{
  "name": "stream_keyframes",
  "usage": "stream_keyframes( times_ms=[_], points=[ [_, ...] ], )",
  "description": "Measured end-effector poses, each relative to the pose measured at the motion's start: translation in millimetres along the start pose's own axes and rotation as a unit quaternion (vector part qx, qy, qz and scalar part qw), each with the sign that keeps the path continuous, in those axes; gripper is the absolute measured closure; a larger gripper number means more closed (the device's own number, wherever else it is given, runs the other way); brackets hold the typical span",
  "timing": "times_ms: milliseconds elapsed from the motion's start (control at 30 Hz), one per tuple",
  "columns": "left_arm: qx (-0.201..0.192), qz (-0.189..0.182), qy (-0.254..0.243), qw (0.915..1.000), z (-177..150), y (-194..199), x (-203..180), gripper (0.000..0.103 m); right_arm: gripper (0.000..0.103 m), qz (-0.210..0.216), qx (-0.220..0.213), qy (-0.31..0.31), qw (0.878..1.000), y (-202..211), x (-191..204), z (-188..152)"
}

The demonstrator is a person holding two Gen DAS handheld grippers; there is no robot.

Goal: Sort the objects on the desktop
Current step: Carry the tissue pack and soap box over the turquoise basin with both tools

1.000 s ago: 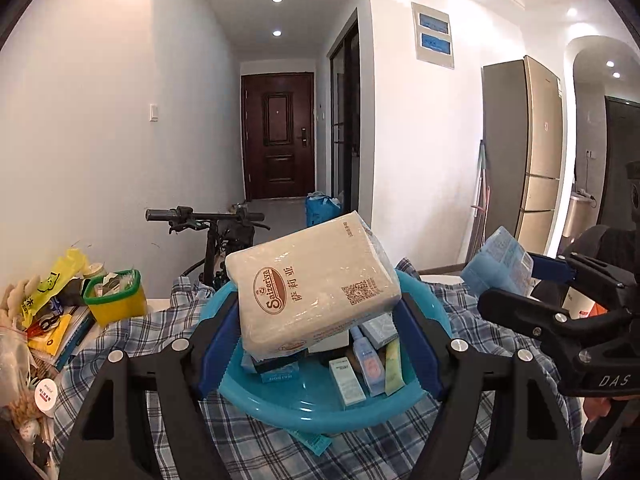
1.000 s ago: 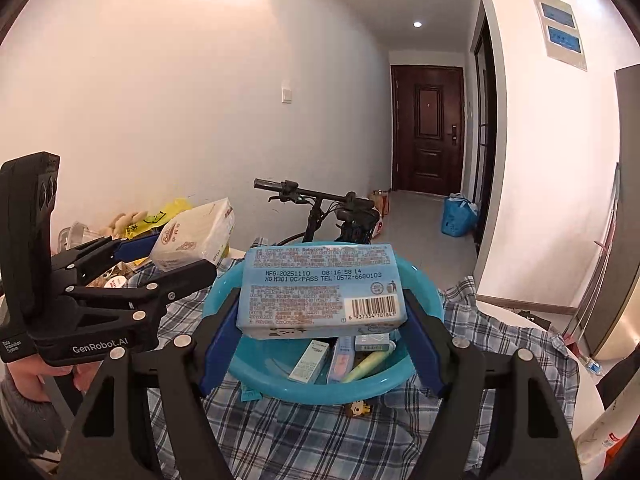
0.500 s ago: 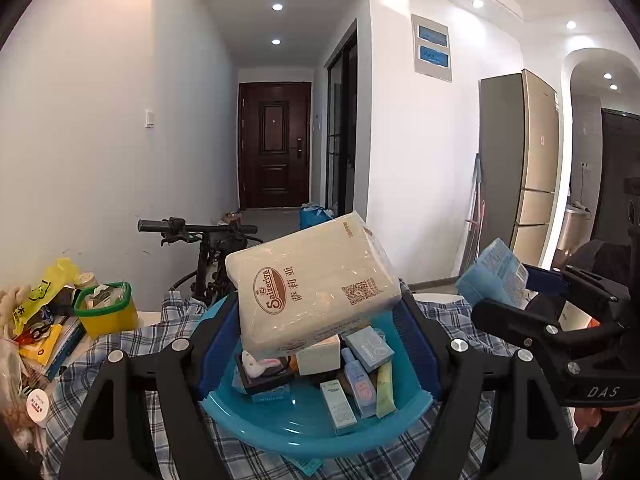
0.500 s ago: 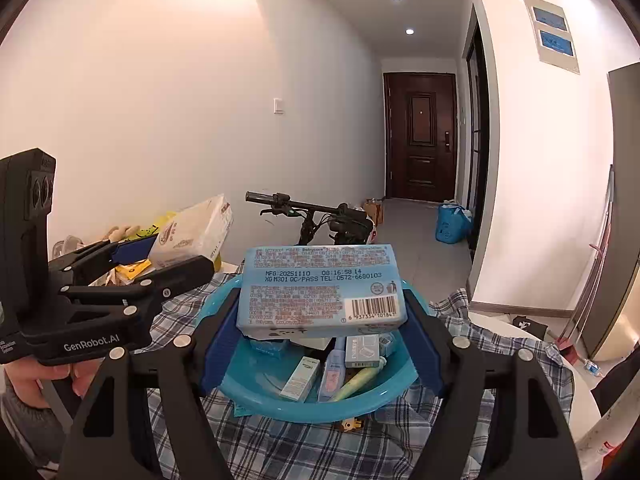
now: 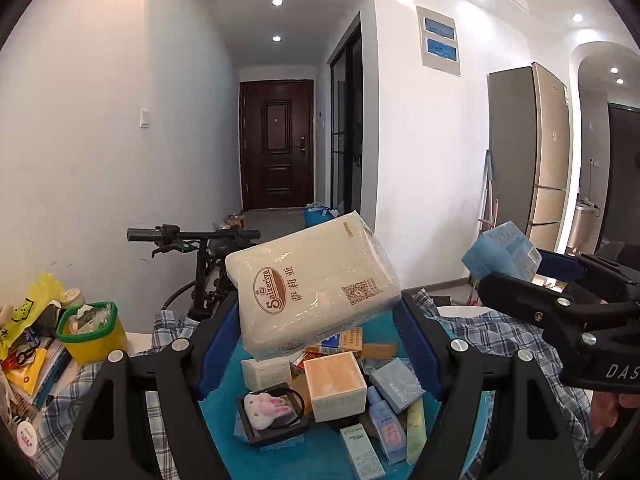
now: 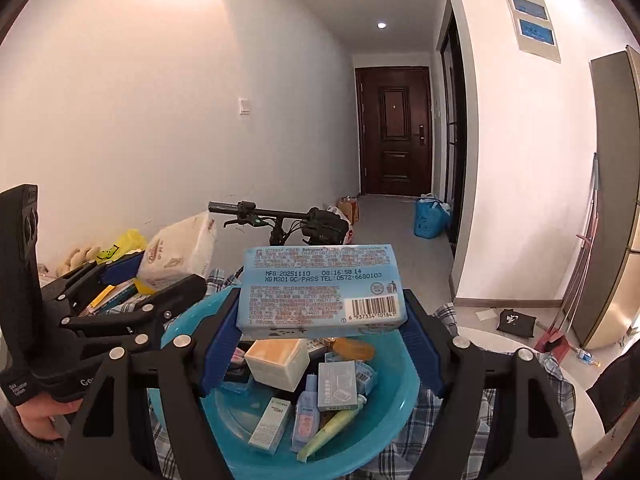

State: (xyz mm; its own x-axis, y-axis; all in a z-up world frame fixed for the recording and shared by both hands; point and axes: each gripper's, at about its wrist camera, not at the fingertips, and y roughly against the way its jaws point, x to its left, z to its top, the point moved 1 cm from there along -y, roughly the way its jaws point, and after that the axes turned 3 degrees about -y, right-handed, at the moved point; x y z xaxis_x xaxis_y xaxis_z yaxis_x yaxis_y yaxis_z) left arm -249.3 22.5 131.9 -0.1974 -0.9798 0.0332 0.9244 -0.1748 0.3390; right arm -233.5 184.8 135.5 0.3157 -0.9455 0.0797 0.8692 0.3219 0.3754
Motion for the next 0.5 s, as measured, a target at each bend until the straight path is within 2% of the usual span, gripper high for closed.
stream_keyframes(
  times_ms=[233, 333, 500],
  points=[
    [-0.016, -0.014, 0.026, 0.9994, 11, -26, 19, 0.026, 0.029, -0.019, -0.005, -0.002, 1.0, -34, -5, 10],
    [-0.036, -0.002, 0.029, 0.999, 19, -25, 27, 0.026, 0.029, -0.04, -0.016, -0.009, 0.999, -46, -13, 15],
    [-0.05, -0.002, 0.025, 0.9985, 31, -33, 34, 0.026, 0.029, -0.026, -0.03, -0.036, 0.999, -56, -22, 29]
  ],
)
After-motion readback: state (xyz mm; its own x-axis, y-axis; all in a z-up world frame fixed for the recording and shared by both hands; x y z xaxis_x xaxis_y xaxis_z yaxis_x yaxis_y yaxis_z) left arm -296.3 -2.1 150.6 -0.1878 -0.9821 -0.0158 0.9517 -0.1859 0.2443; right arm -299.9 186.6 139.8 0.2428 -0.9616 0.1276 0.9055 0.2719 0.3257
